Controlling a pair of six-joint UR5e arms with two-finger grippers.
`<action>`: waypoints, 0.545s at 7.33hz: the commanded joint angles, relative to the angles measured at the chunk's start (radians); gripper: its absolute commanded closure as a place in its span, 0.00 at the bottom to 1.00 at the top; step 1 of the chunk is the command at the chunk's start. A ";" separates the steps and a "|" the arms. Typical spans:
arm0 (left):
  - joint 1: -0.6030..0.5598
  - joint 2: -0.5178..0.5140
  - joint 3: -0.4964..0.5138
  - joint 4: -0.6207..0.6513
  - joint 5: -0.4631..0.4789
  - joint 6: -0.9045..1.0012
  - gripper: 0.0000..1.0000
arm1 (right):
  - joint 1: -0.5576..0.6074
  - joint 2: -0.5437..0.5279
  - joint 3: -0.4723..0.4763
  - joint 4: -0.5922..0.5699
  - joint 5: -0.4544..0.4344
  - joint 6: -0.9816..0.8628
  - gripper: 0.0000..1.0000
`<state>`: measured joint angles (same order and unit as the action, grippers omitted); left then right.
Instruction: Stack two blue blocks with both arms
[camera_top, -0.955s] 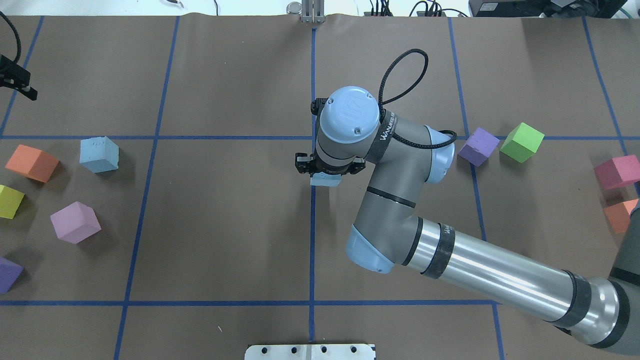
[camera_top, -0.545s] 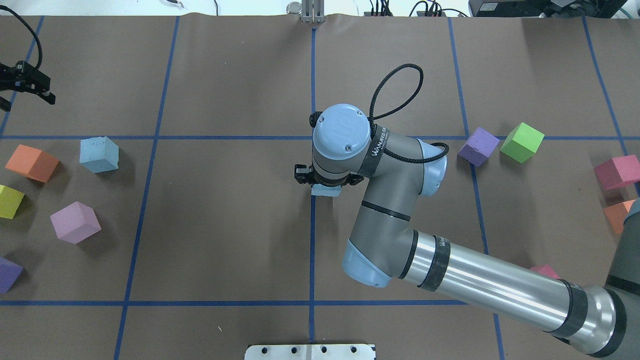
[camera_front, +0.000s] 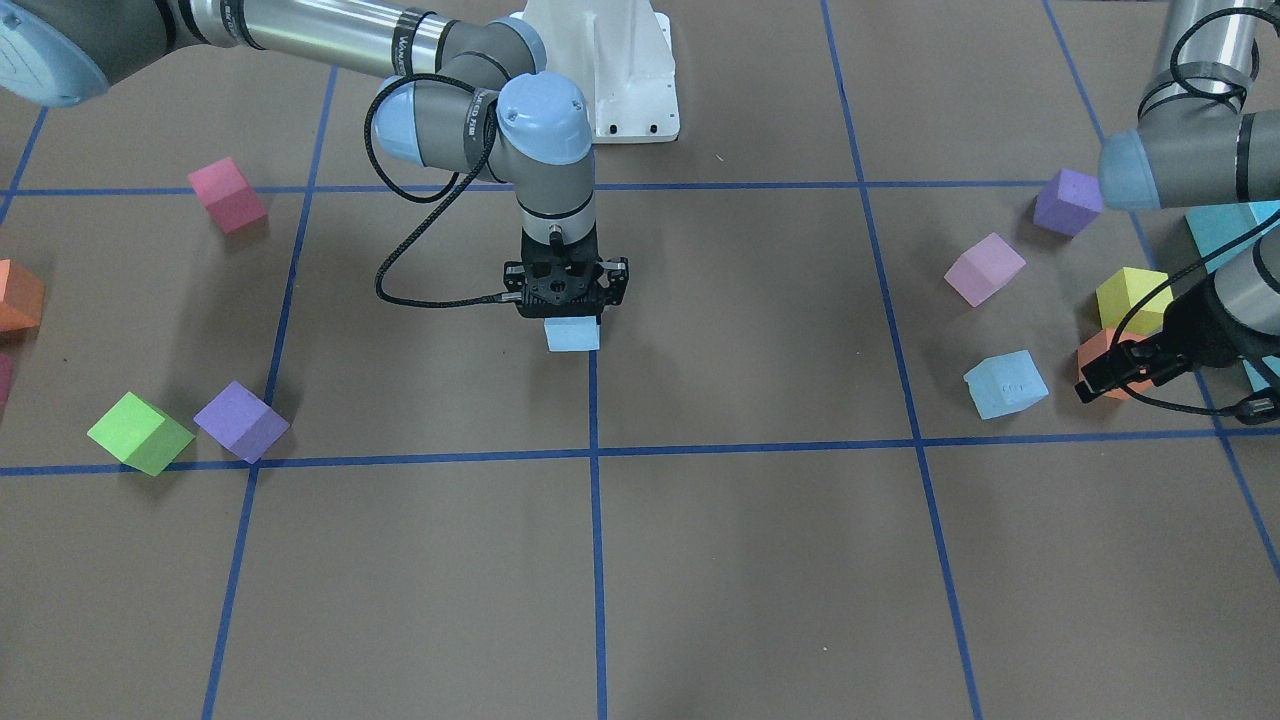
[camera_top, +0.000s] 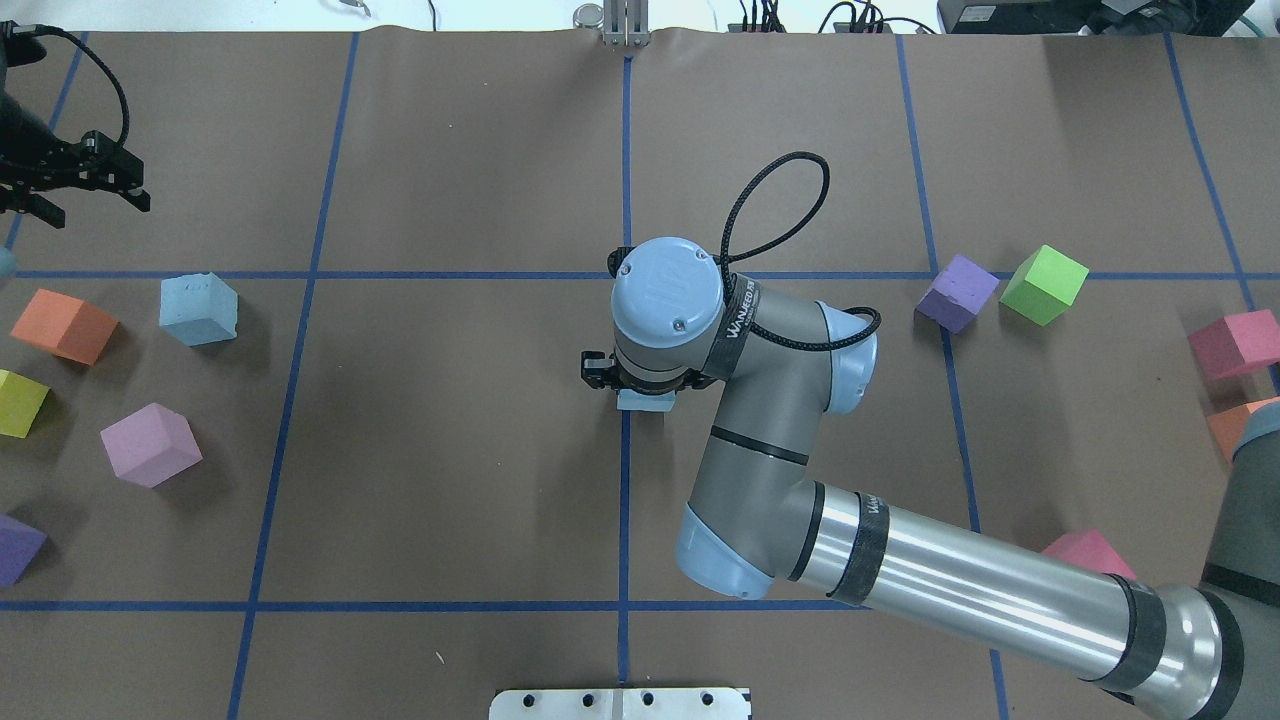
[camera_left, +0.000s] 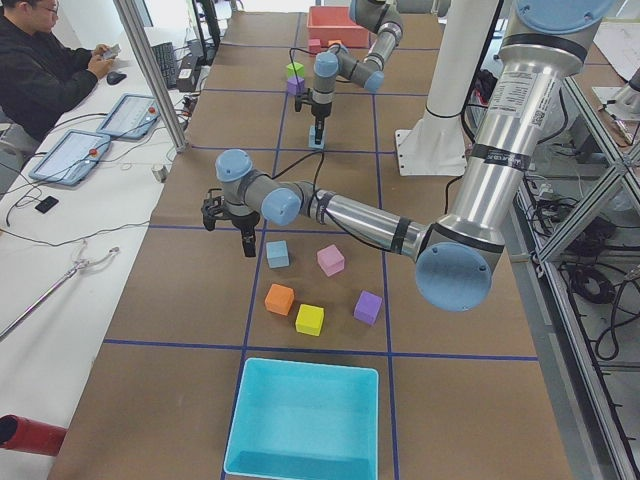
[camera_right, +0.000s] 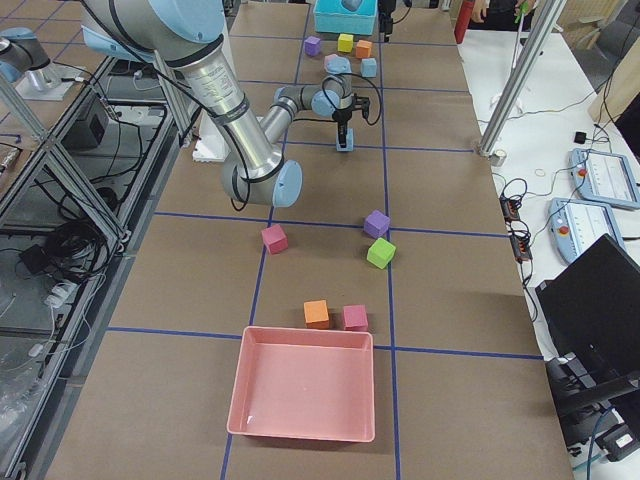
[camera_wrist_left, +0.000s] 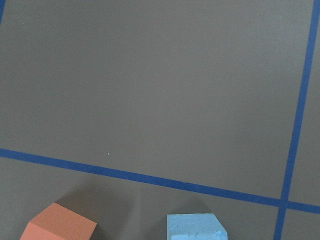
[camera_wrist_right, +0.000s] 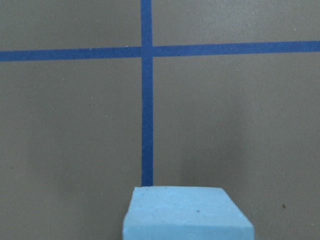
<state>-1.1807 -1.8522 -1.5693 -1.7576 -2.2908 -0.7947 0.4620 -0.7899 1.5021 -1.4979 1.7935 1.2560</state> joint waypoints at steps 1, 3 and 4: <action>0.012 -0.010 -0.001 -0.003 0.020 -0.043 0.00 | -0.008 -0.002 -0.002 0.001 -0.002 0.011 0.40; 0.019 -0.010 -0.002 -0.003 0.025 -0.058 0.00 | -0.014 0.032 -0.048 0.005 -0.005 0.013 0.39; 0.021 -0.010 0.000 -0.003 0.025 -0.060 0.00 | -0.016 0.037 -0.051 0.007 -0.005 0.017 0.38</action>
<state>-1.1623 -1.8617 -1.5704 -1.7609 -2.2674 -0.8470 0.4496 -0.7665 1.4648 -1.4929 1.7894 1.2687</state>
